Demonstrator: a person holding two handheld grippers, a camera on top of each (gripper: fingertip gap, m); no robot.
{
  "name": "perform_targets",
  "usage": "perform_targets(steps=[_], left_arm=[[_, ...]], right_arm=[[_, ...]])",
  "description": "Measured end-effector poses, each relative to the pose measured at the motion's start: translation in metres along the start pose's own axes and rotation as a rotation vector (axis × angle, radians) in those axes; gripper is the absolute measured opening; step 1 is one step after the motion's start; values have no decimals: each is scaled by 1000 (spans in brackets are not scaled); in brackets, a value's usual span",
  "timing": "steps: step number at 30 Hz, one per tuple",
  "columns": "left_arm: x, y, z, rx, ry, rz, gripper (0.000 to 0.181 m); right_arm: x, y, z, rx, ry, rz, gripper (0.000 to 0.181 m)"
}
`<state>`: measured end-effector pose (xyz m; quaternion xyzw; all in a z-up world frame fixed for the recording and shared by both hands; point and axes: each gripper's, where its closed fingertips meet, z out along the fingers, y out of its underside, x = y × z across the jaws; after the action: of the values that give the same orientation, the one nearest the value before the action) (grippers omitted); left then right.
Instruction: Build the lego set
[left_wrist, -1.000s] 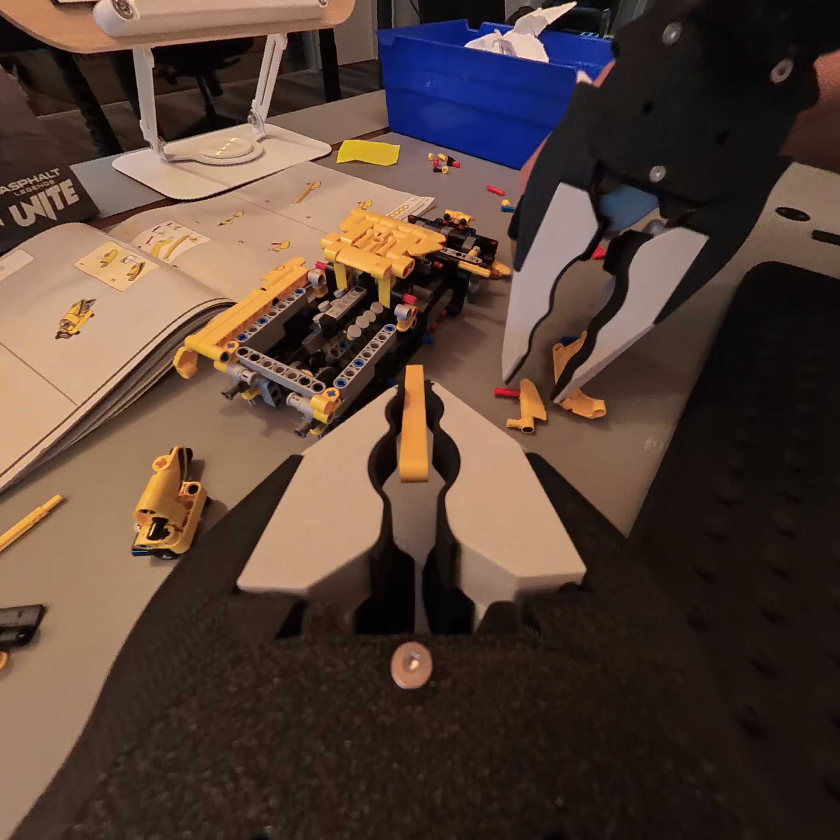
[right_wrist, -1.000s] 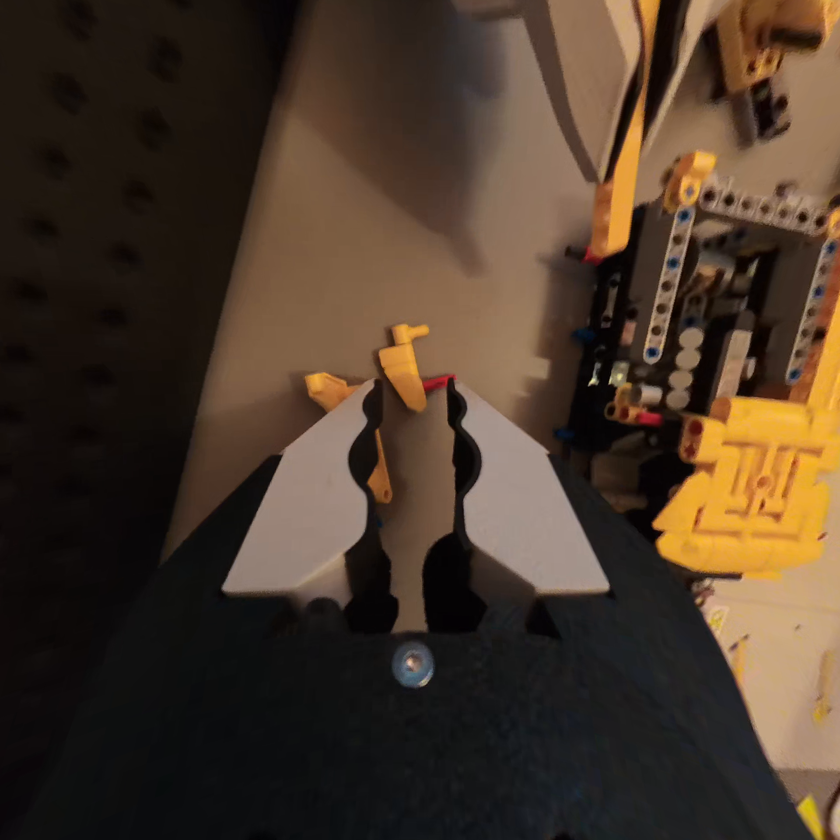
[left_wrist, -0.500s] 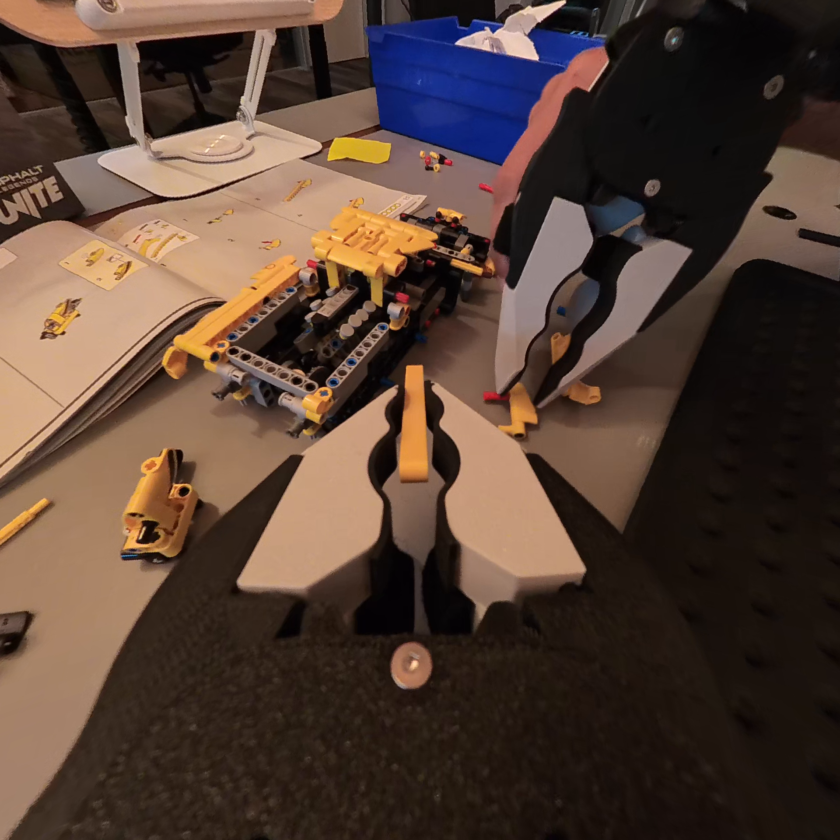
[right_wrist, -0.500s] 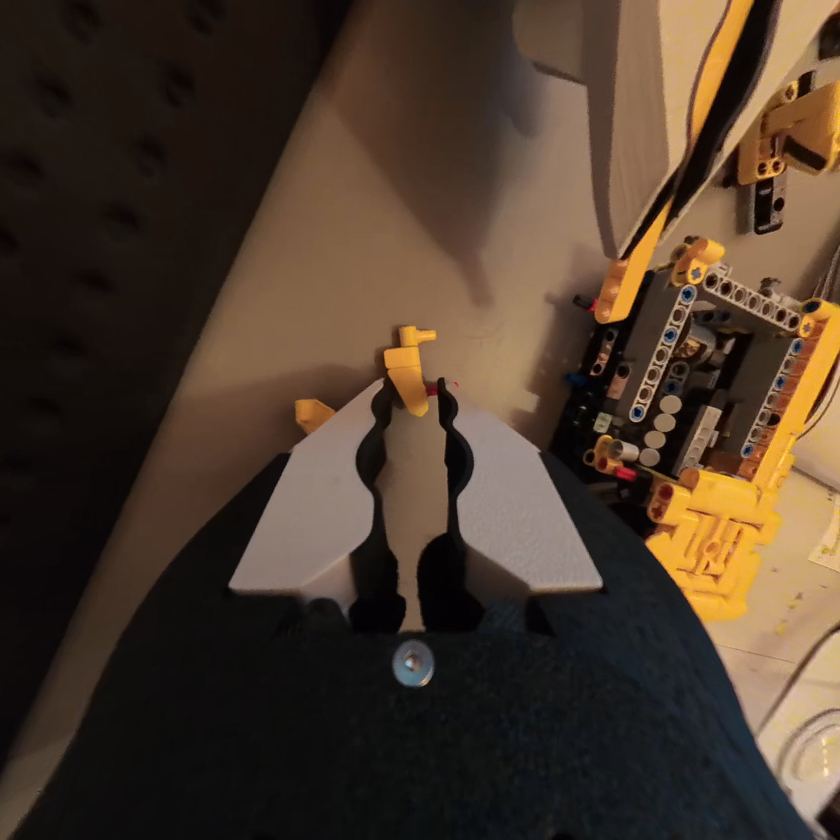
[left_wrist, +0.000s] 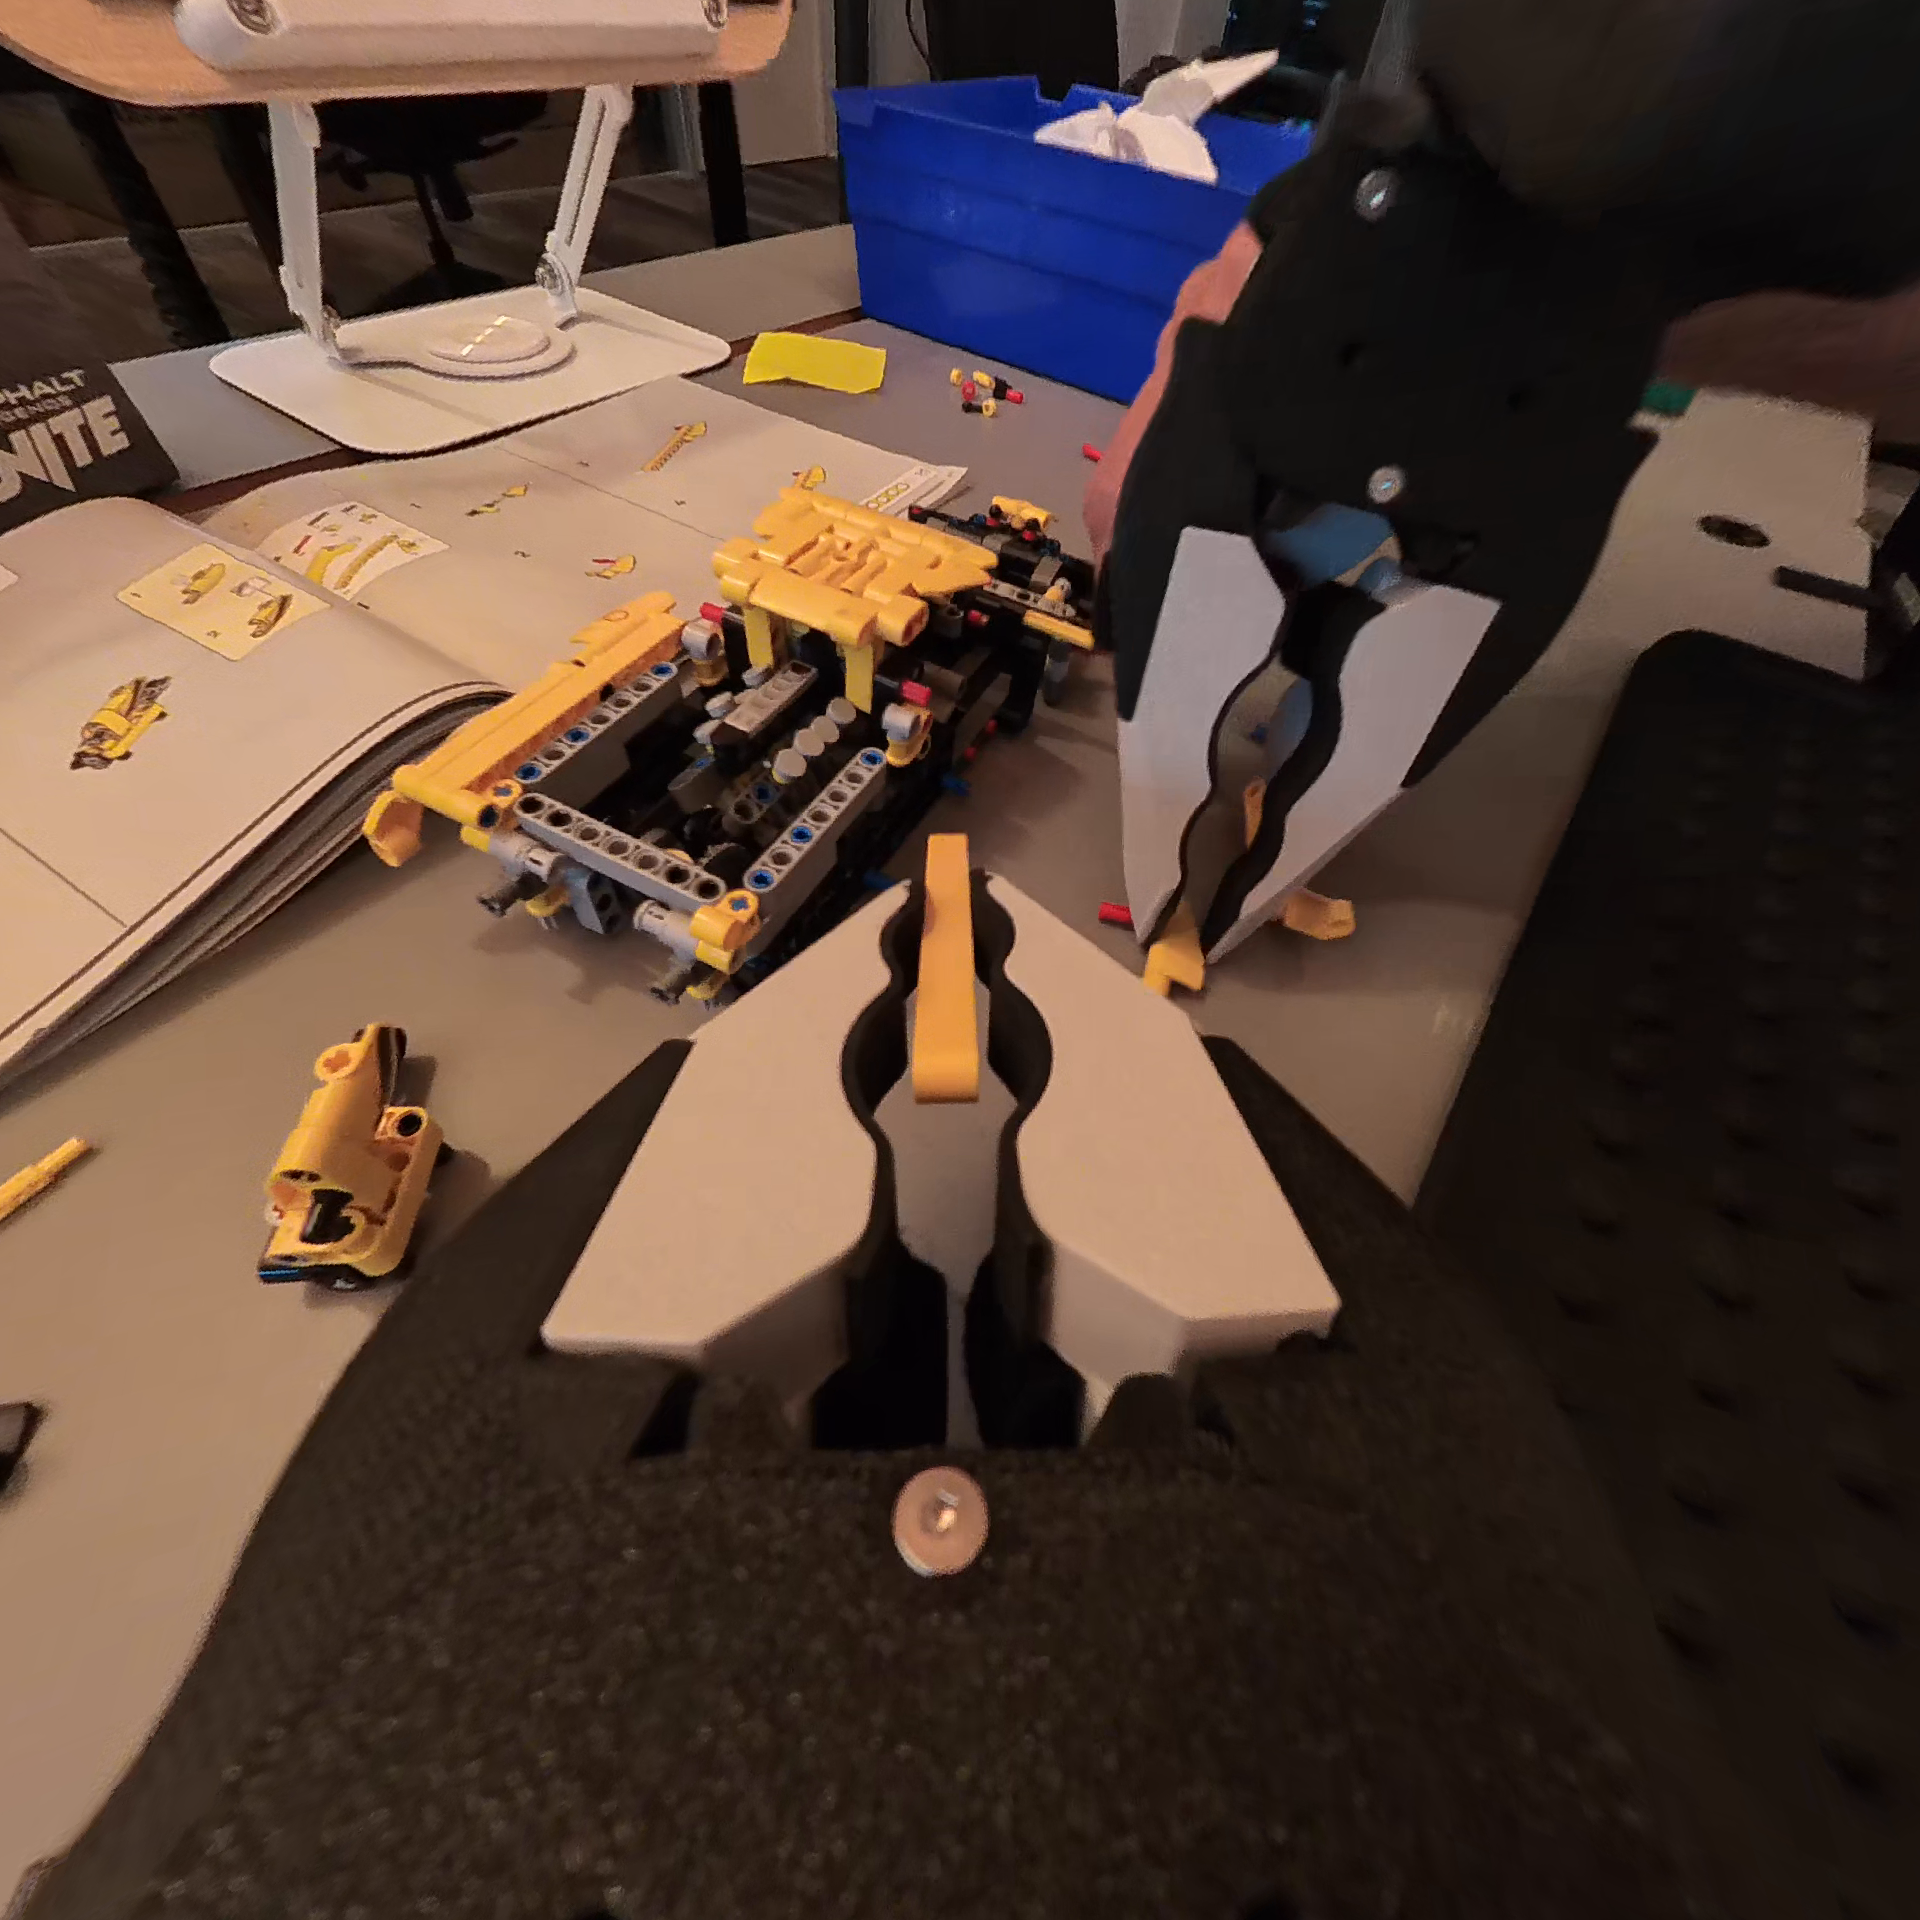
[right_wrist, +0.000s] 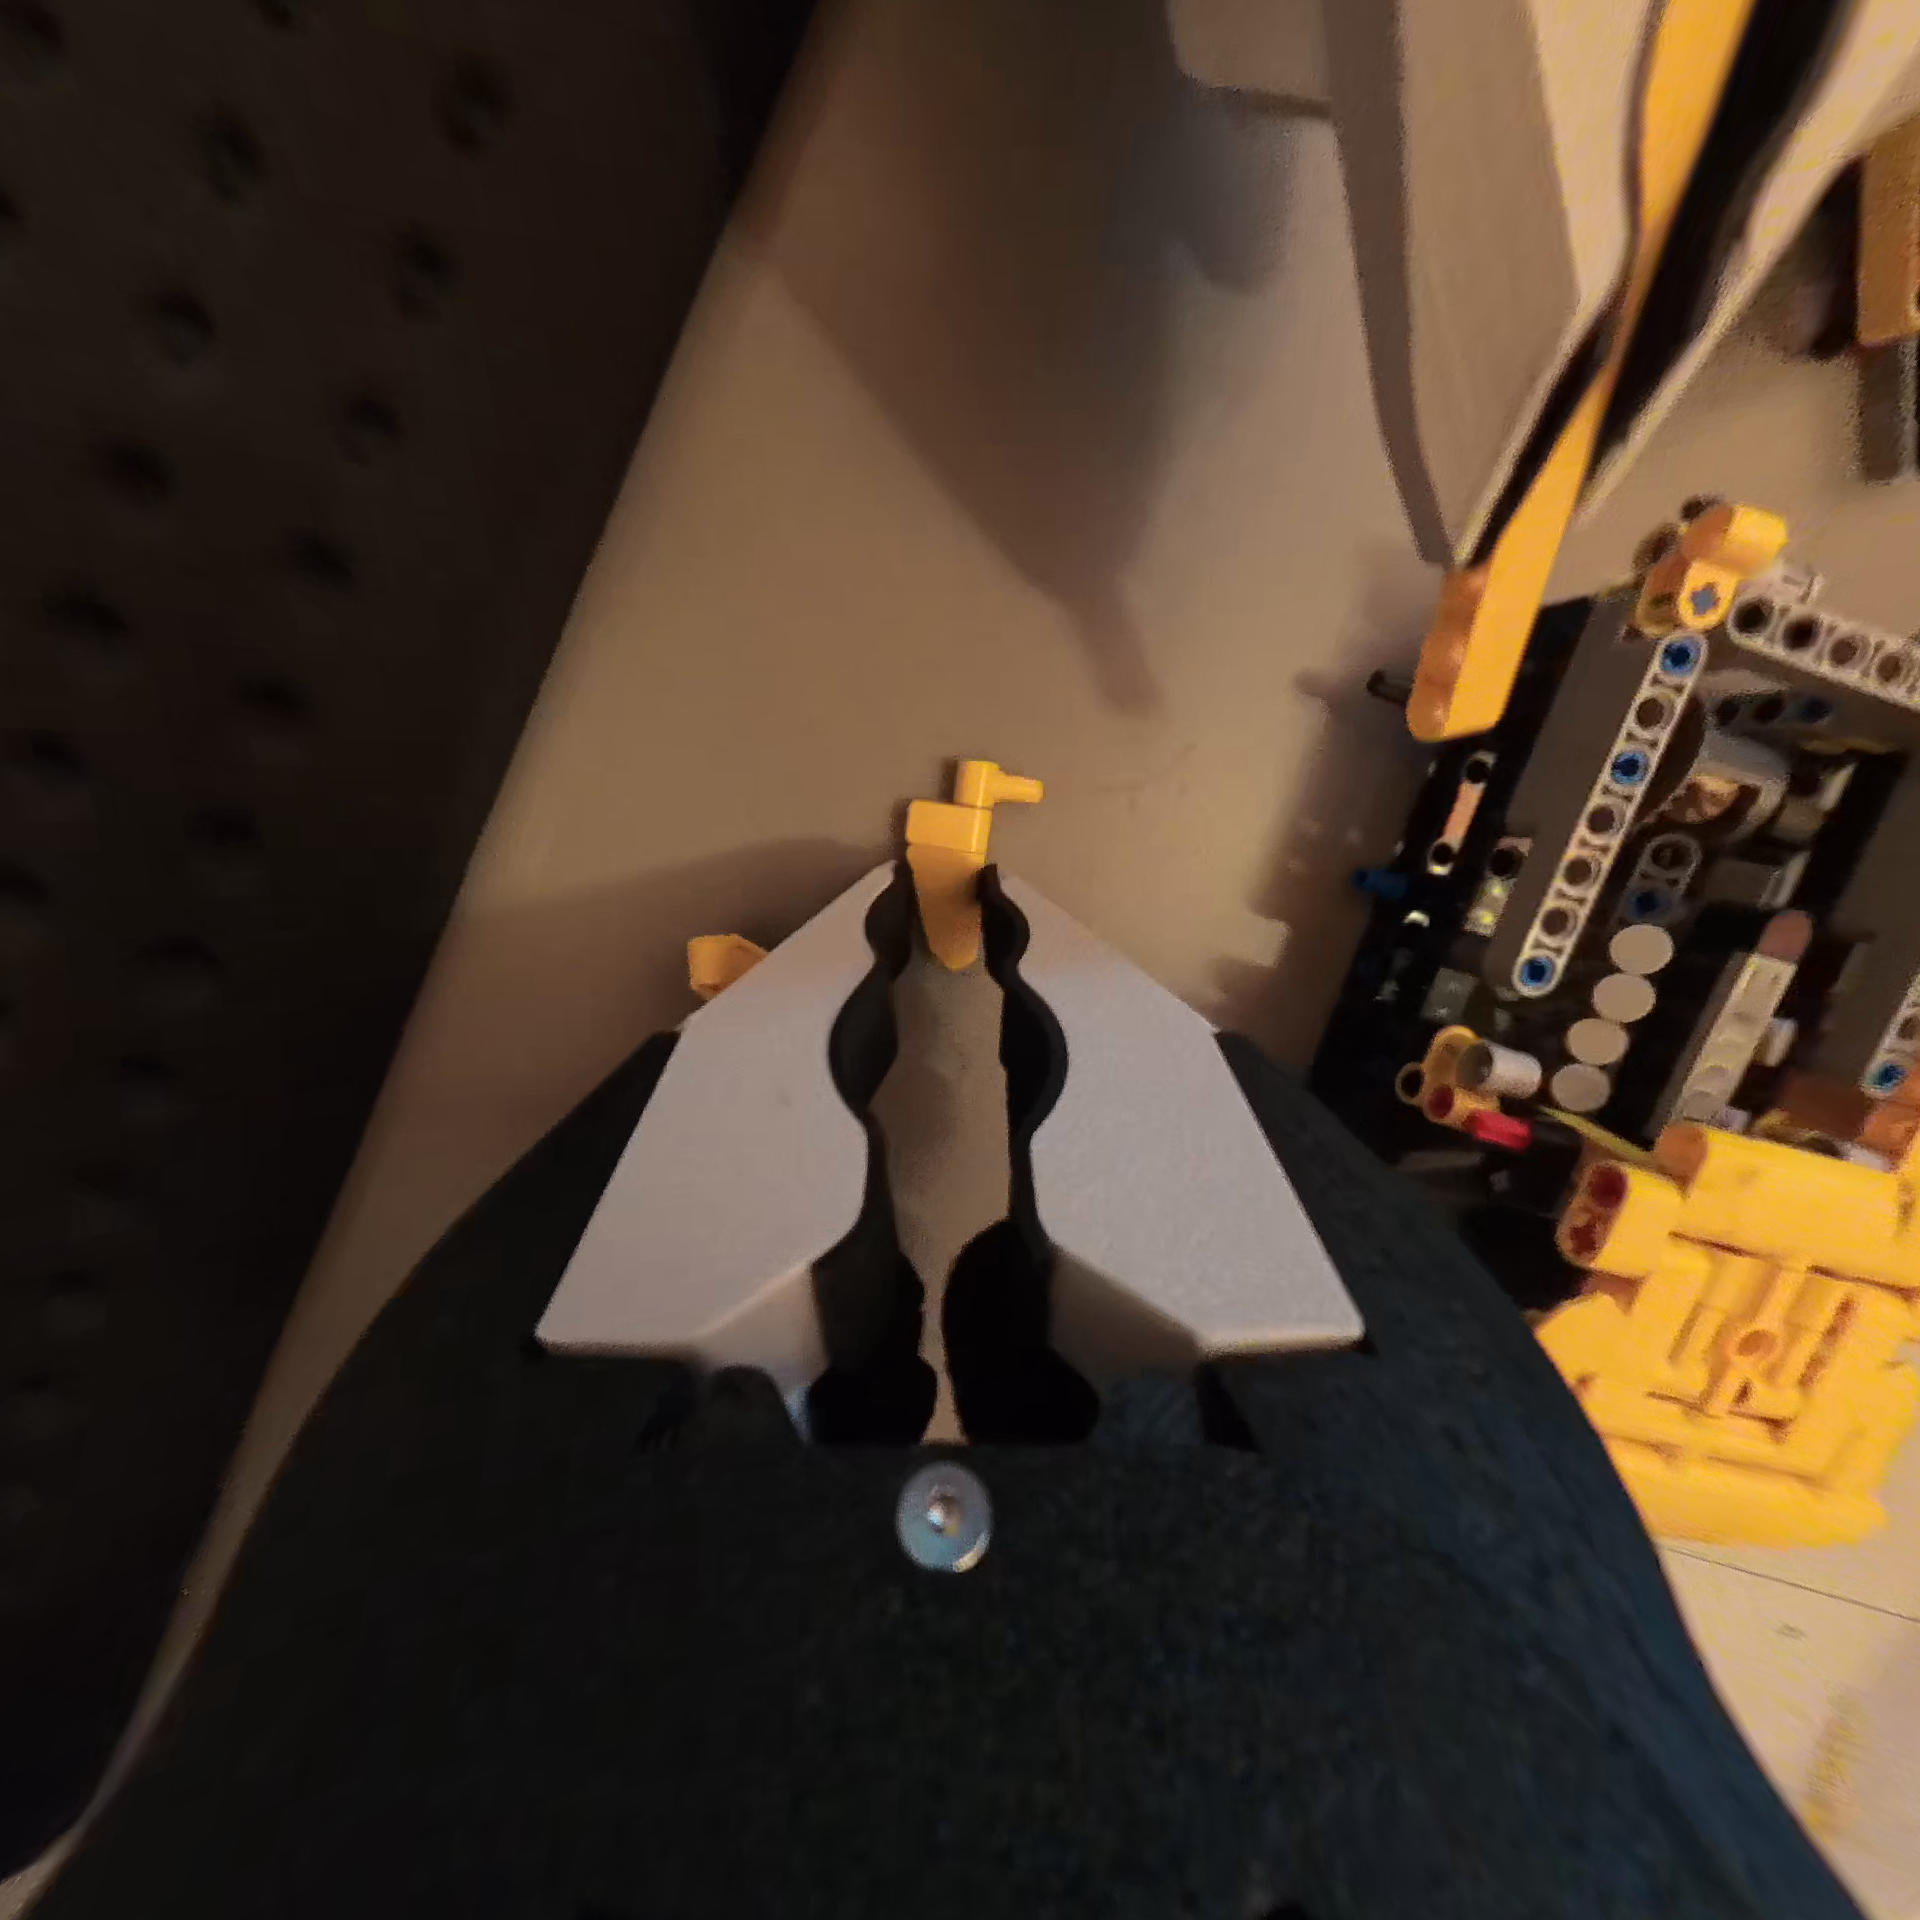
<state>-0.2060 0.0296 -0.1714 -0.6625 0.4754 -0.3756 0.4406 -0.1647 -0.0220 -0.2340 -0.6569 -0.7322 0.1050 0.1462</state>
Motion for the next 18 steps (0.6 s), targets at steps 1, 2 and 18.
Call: perform_targets(steps=[1, 2, 18], left_arm=[[0, -2, -2, 16, 9, -20, 8], [-1, -6, -4, 38, 18, -44, 8], [-12, -52, -42, 389, 379, -618, 7]], right_arm=[[1, -1, 0, 24, -19, 47, 13], [4, -2, -3, 68, -26, 104, 12], [67, -94, -113, 1382, -267, 832, 10]])
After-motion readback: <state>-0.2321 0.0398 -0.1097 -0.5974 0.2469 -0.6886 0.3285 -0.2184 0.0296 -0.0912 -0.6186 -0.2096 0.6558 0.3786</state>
